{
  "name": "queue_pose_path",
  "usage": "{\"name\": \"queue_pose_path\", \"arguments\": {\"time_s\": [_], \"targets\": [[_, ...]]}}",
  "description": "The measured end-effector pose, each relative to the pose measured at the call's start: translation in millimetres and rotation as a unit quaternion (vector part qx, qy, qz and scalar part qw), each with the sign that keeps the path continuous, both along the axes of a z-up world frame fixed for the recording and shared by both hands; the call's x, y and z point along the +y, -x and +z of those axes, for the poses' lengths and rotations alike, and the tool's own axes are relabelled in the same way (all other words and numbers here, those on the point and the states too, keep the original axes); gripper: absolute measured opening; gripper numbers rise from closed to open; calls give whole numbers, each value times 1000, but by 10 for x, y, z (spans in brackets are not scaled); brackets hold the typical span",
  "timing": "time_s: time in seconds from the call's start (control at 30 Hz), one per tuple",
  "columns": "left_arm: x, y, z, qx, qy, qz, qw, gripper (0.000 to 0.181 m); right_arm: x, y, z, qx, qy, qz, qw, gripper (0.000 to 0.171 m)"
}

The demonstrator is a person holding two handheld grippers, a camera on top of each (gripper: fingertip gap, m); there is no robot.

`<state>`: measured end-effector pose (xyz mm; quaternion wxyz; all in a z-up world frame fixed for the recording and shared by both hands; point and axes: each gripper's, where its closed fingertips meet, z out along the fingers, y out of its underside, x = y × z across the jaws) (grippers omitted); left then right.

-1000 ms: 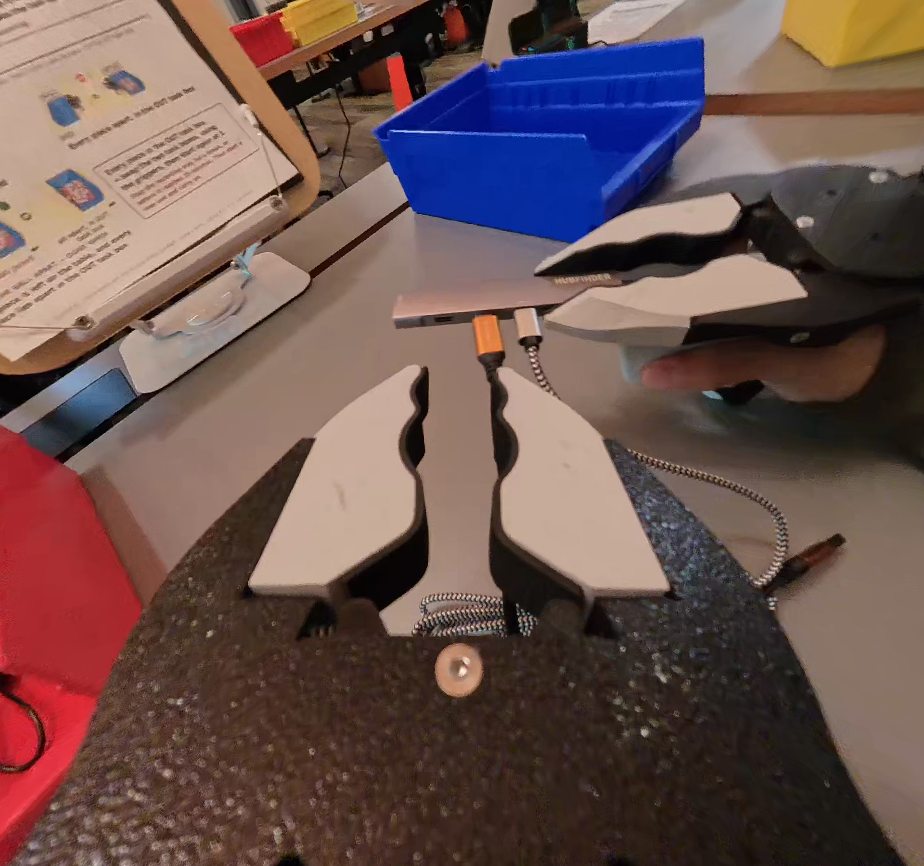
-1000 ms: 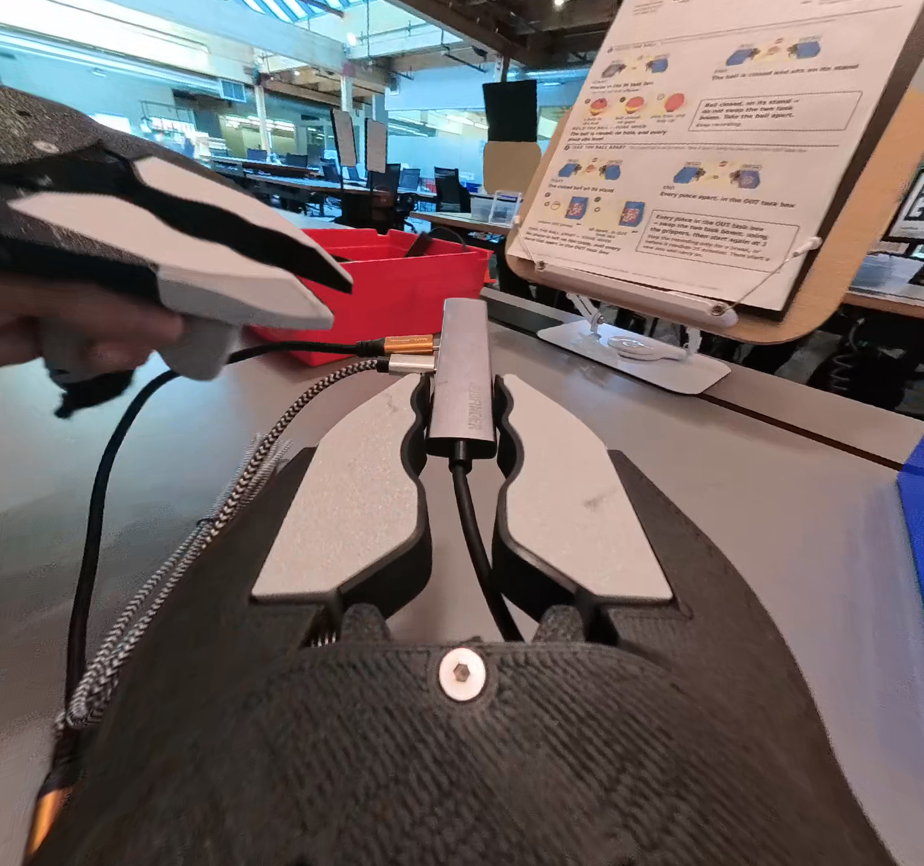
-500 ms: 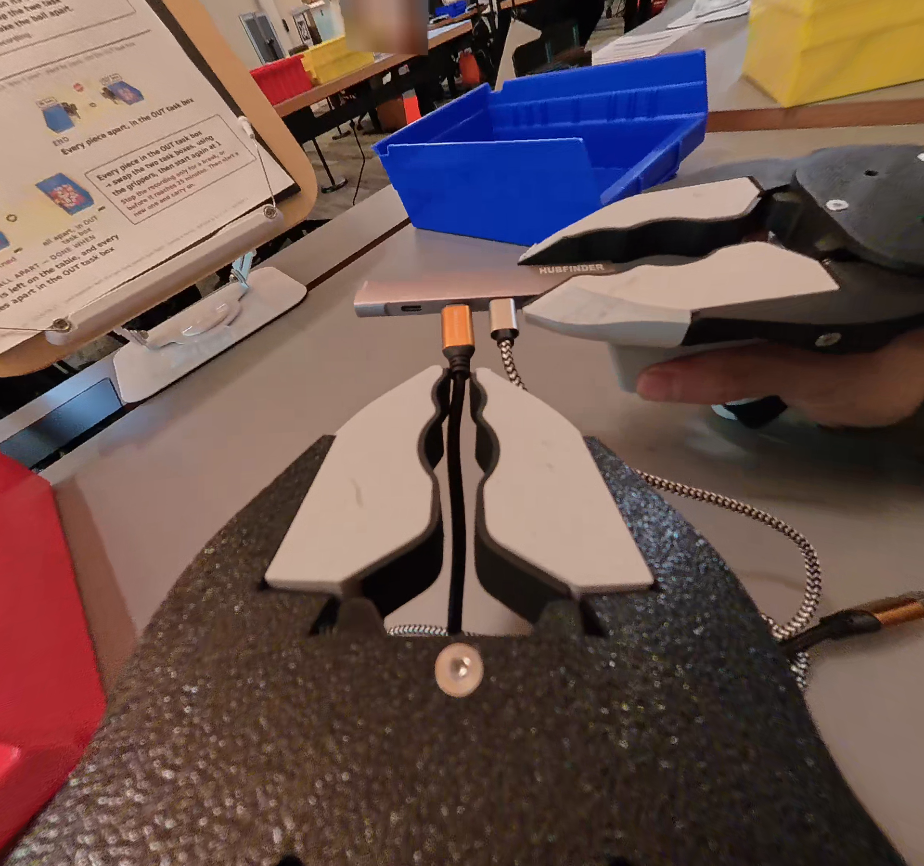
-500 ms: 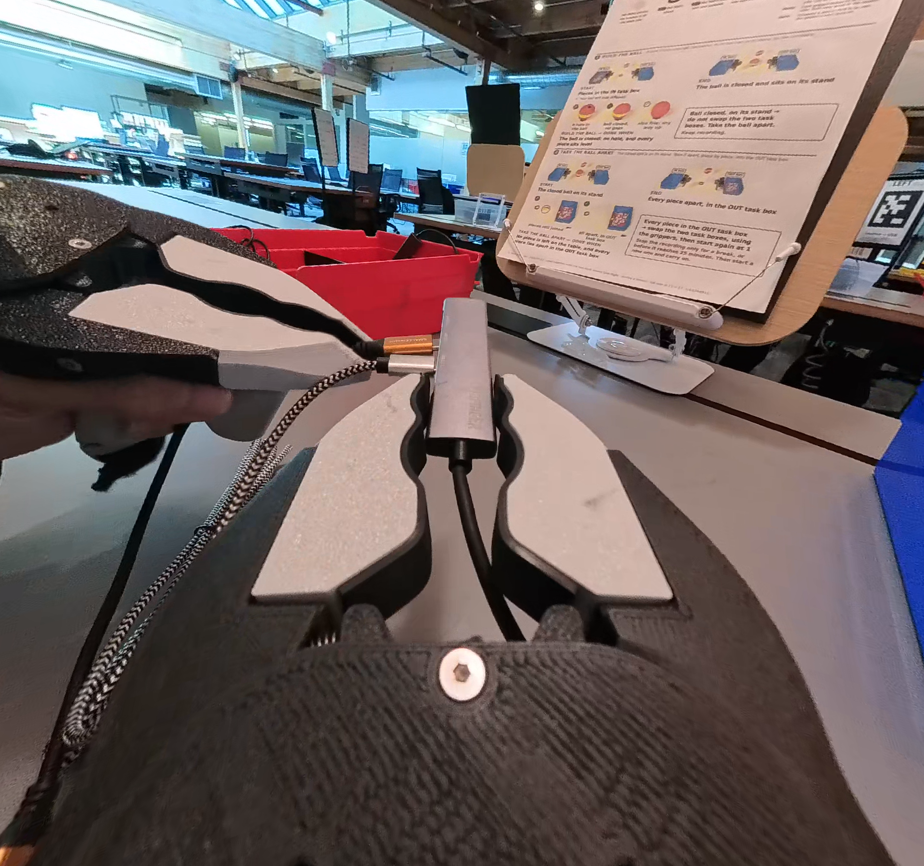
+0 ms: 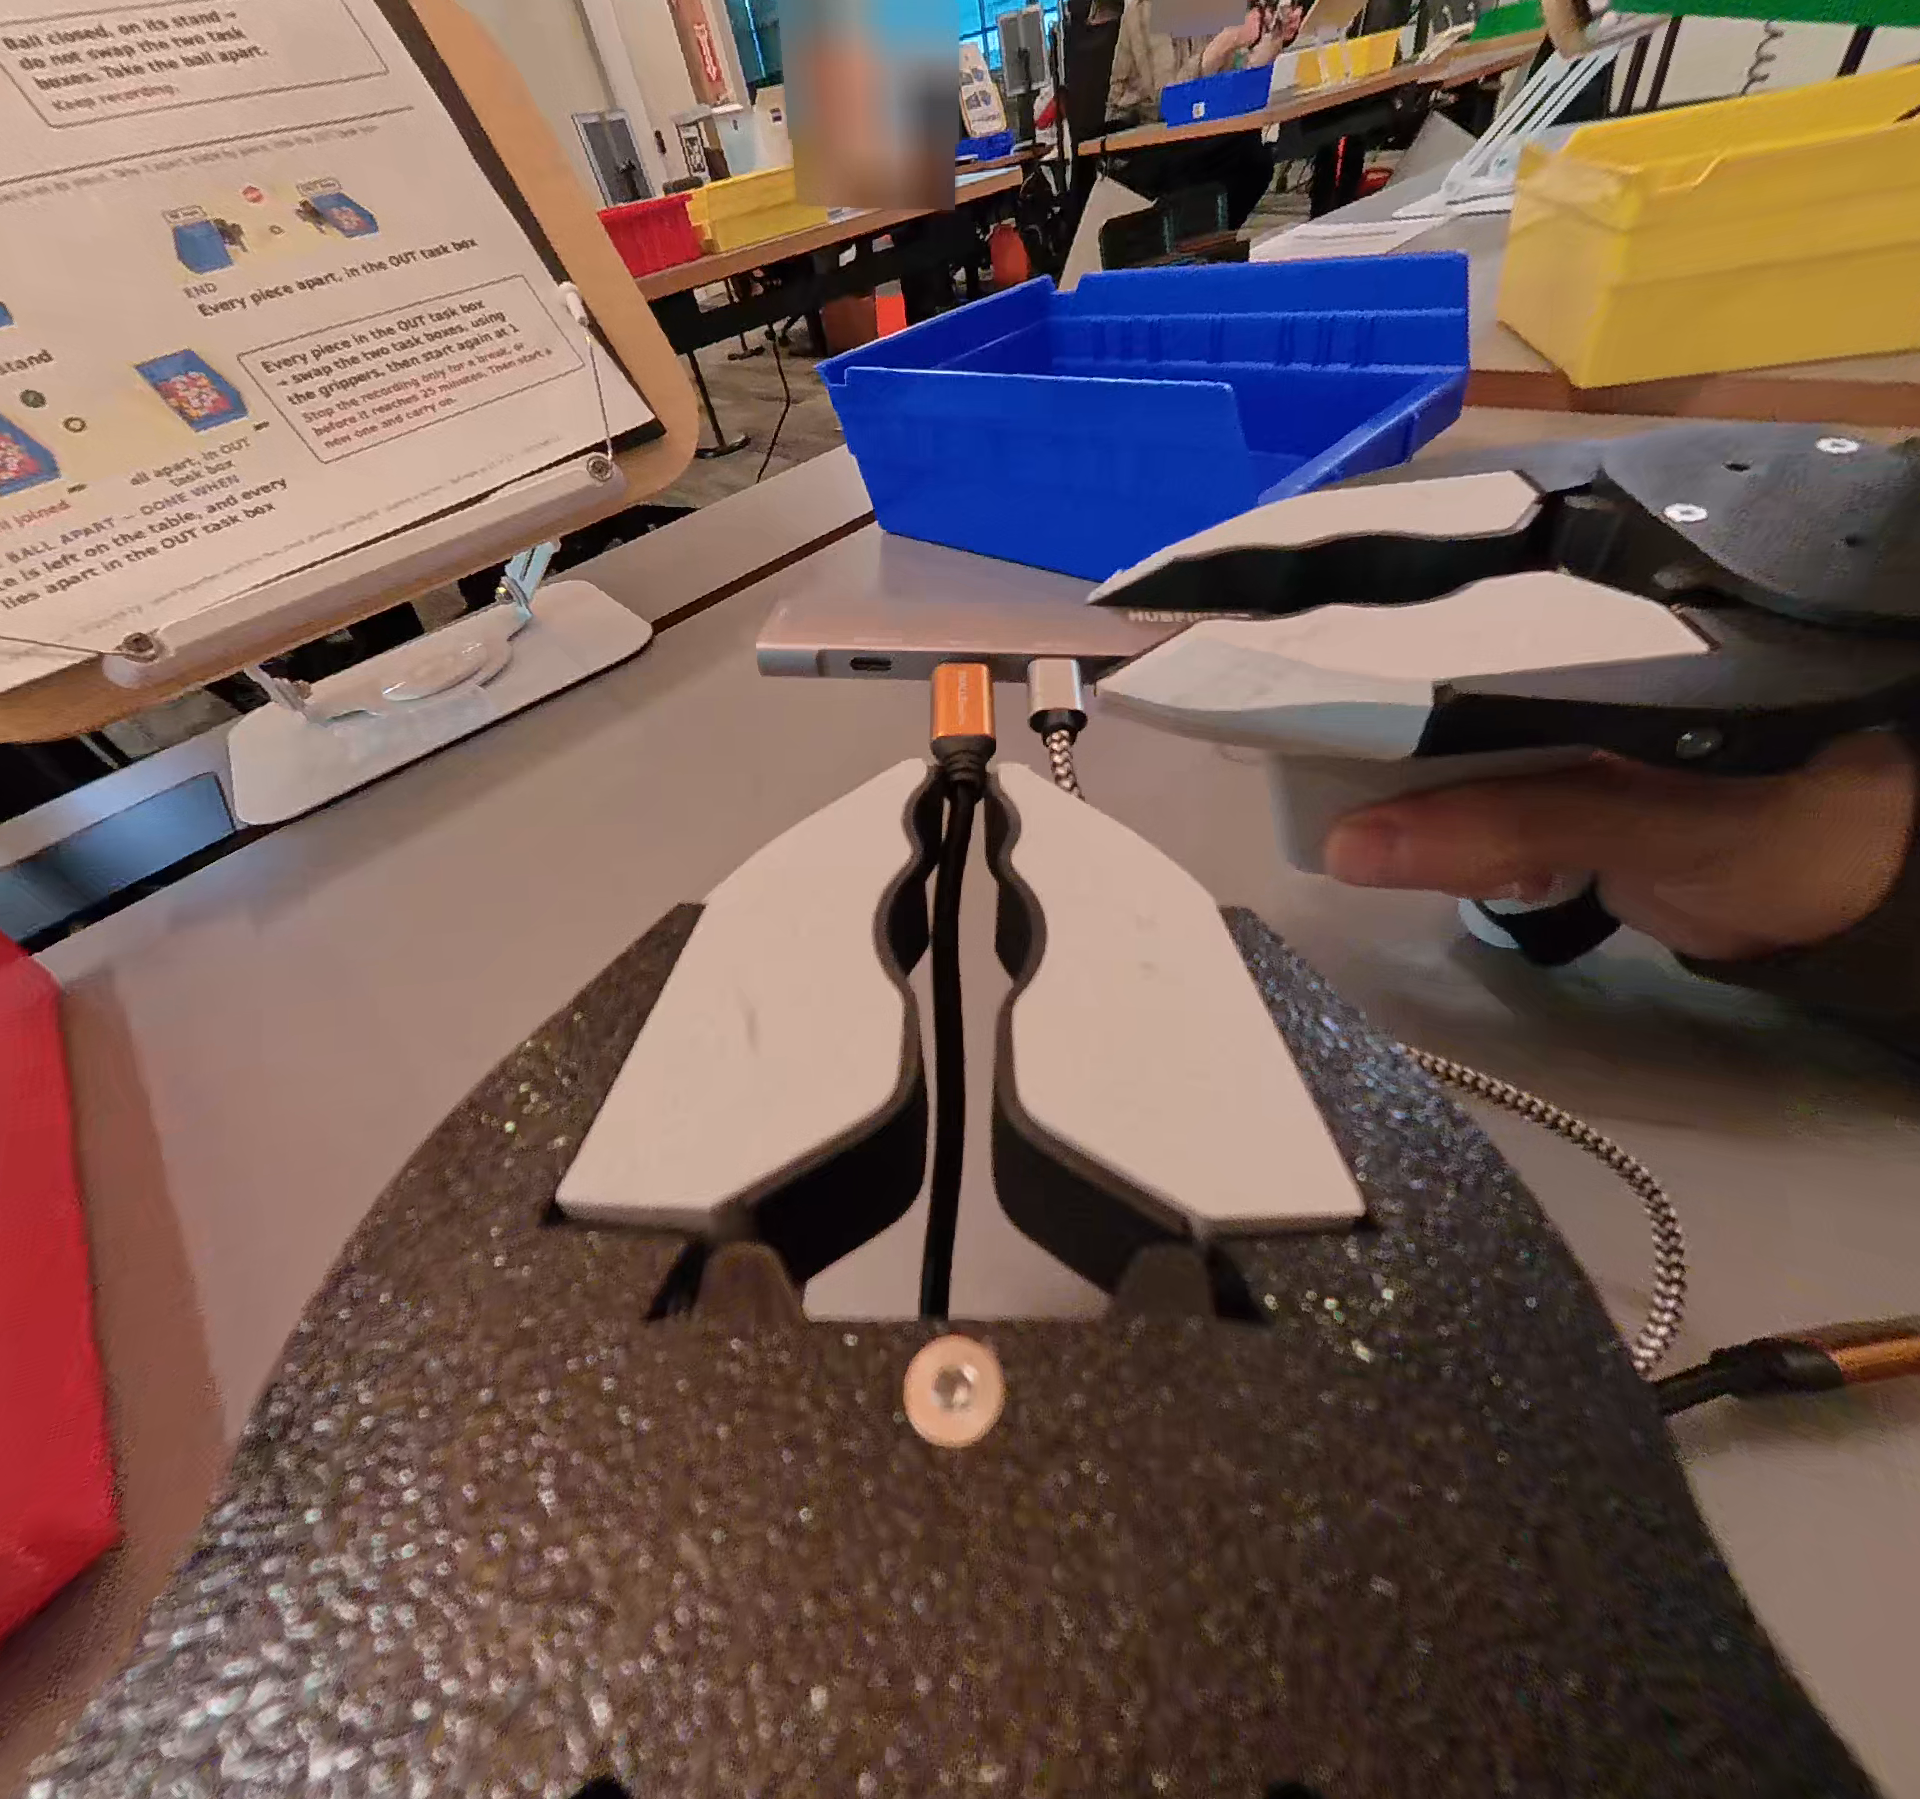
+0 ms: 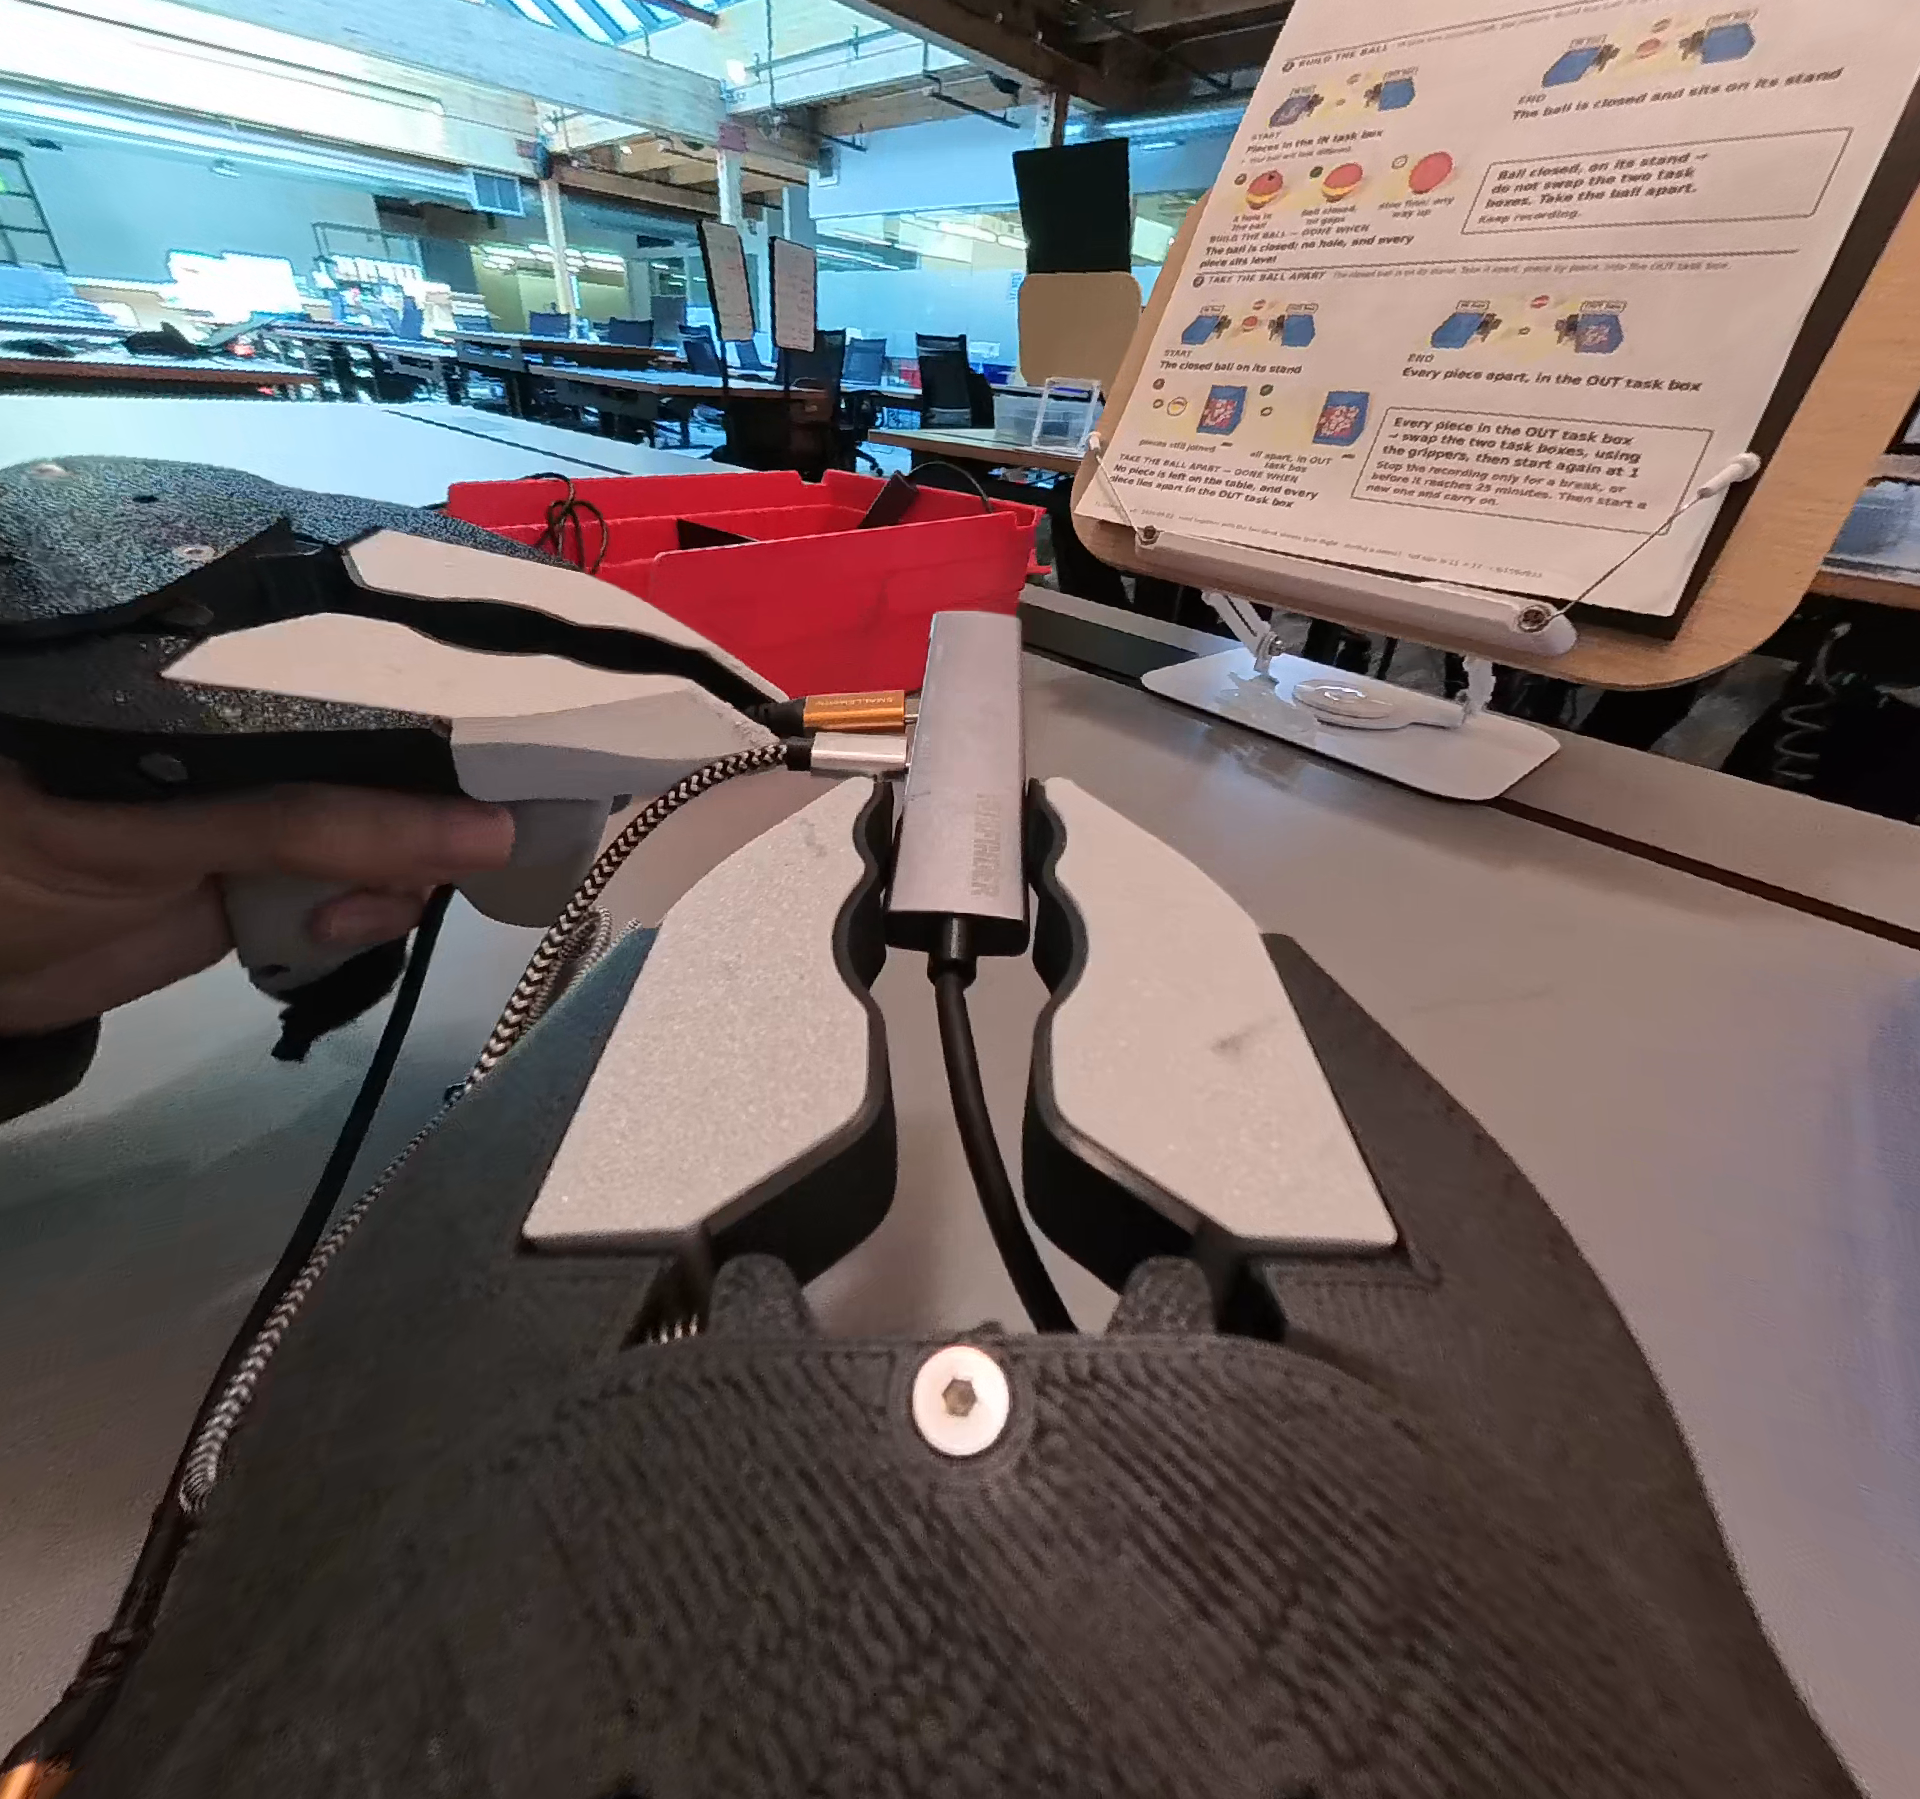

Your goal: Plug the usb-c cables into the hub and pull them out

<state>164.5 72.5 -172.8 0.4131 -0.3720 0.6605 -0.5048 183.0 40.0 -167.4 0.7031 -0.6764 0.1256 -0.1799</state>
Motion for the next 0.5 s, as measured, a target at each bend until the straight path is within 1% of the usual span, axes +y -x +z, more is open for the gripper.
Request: {"name": "queue_pose_path", "arguments": {"time_s": [0.1, 0.3, 0.4, 0.5], "targets": [[13, 0, 0, 4, -34, 17, 999, 7, 6, 0, -10, 4, 3, 4, 1000, 25], [52, 33, -6, 29, -137, 40, 989, 7, 30, 38, -22, -6, 13, 9, 1000, 25], [88, 34, -60, 43, -142, 42, 988, 7, 50, 58, -37, -13, 22, 11, 1000, 26], [103, 34, -72, 36, -124, 36, 991, 6, 73, 60, -70, -20, 40, 11, 999, 26]]}}
